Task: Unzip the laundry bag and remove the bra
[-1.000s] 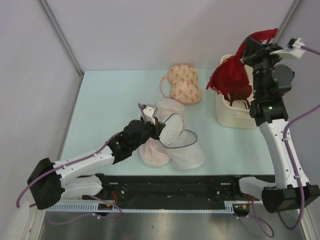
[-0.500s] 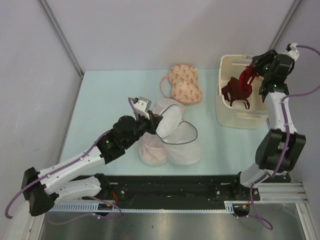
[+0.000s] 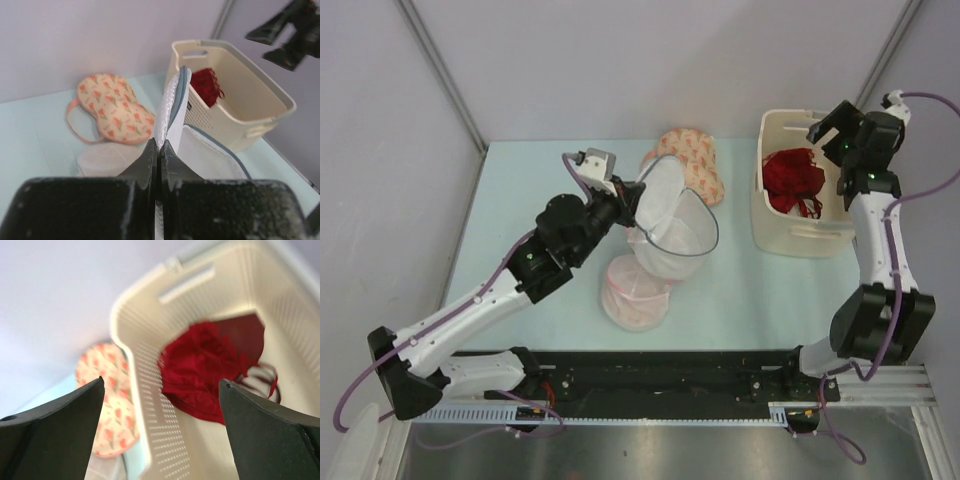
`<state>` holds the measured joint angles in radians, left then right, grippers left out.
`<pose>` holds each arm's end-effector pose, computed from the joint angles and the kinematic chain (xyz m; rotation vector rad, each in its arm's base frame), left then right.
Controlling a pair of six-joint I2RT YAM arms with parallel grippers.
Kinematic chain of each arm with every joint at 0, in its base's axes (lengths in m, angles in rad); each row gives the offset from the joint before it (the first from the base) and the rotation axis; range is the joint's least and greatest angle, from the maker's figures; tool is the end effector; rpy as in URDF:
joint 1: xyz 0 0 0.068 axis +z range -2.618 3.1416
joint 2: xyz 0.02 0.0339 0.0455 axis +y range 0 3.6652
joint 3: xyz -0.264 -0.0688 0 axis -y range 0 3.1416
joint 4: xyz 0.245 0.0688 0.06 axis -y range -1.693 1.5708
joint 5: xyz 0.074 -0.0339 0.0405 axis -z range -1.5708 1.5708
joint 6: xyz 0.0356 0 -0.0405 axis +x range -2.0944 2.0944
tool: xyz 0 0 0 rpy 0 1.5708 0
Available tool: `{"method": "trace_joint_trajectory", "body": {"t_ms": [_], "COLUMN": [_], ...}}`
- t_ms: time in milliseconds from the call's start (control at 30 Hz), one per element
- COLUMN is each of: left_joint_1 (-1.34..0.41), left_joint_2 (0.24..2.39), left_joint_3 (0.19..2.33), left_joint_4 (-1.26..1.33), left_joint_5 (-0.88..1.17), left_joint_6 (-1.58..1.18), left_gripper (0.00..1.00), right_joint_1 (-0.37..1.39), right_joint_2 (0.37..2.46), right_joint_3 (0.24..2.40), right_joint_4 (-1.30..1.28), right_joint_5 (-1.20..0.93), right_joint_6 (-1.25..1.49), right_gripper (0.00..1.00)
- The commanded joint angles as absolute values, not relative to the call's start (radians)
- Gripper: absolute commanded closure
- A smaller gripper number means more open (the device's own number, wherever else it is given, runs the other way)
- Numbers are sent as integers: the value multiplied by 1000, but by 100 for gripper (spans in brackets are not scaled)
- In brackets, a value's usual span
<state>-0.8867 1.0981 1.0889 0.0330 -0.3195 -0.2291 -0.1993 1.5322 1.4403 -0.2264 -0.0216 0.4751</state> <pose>0.1686 -0.1891 0.4089 0.2604 1.5615 -0.6333 0.3563 -0.0712 0.3803 0.6128 1.7925 0.2086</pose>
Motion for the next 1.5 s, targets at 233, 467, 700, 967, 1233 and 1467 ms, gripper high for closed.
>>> {"method": "trace_joint_trajectory", "body": {"t_ms": [233, 467, 700, 967, 1233, 1467], "left_joint_1": [-541, -313, -218, -140, -121, -194], "left_joint_2": [1227, 1471, 1598, 1623, 1651, 1461], "left_joint_3": [1336, 1436, 1439, 1477, 1543, 1384], "left_joint_4": [-141, -224, -146, -94, -251, -343], "left_joint_5": [-414, -367, -454, -524, -417, -290], "left_joint_6": [-219, -251, -236, -181, -186, -241], "left_gripper": [100, 100, 100, 100, 3, 0], "right_joint_1": [-51, 222, 371, 408, 422, 466], "right_joint_2": [1255, 1177, 1118, 1065, 1071, 1058], "right_joint_3": [1372, 1237, 1060, 967, 943, 943], "right_joint_4": [-405, -469, -463, -482, -453, -466], "right_joint_5": [122, 322, 330, 337, 327, 383], "right_joint_6": [339, 339, 409, 439, 468, 460], "right_gripper": [0, 0, 0, 0, 0, 0]}}
